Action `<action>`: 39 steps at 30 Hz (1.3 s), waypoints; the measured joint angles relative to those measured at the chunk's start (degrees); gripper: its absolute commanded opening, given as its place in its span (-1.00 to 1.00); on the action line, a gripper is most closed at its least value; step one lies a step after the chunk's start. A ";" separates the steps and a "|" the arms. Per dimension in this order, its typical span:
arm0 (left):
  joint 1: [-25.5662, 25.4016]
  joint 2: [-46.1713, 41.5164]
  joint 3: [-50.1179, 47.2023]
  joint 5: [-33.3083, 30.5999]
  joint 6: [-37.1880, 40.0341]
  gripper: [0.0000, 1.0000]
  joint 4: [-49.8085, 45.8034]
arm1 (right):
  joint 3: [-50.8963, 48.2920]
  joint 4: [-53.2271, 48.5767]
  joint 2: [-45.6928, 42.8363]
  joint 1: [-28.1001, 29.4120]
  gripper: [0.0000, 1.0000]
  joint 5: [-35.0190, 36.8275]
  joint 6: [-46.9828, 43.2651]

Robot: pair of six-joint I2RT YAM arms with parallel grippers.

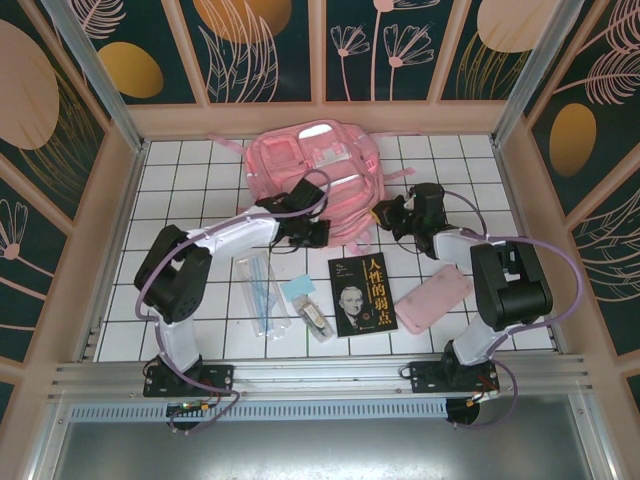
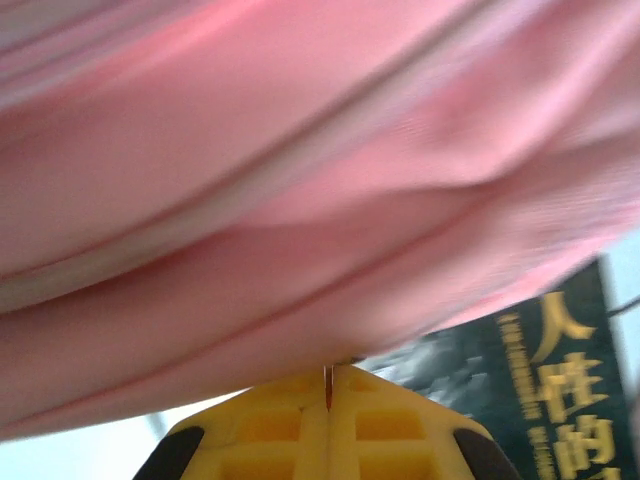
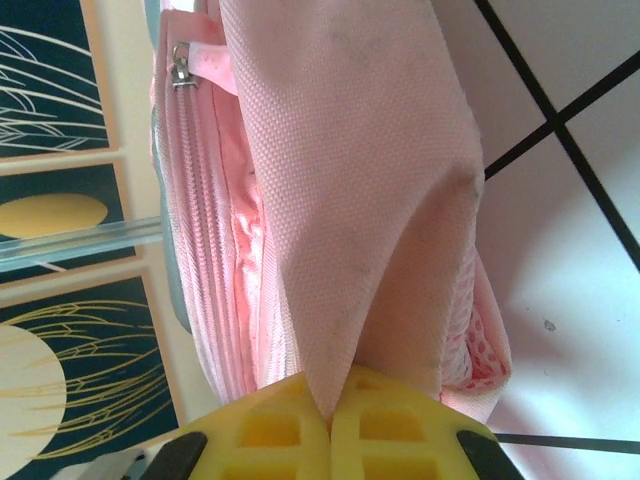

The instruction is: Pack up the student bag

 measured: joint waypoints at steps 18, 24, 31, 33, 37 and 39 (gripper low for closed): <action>12.37 -9.27 -4.37 -9.60 4.63 -1.00 0.44 | 7.87 -6.91 1.51 -3.80 -0.97 -5.42 -8.24; 7.04 -8.76 -1.60 -4.44 3.30 -1.00 0.42 | 10.60 -9.53 2.40 -5.95 0.25 -4.22 -10.21; 0.57 -4.83 0.44 1.95 -5.60 -1.00 9.99 | 10.60 -16.59 -4.37 -6.80 0.98 -0.31 -14.93; -0.42 -2.38 2.43 2.23 -7.65 -1.00 11.82 | 9.60 -19.02 -8.17 -6.84 0.98 0.50 -16.15; -2.78 4.09 10.47 3.37 -9.27 -1.00 14.88 | 5.66 -22.38 -15.19 -6.69 0.98 -0.50 -16.39; -4.22 7.04 14.75 4.00 -9.42 -1.00 15.47 | 3.80 -23.82 -17.46 -6.62 0.98 -1.25 -16.11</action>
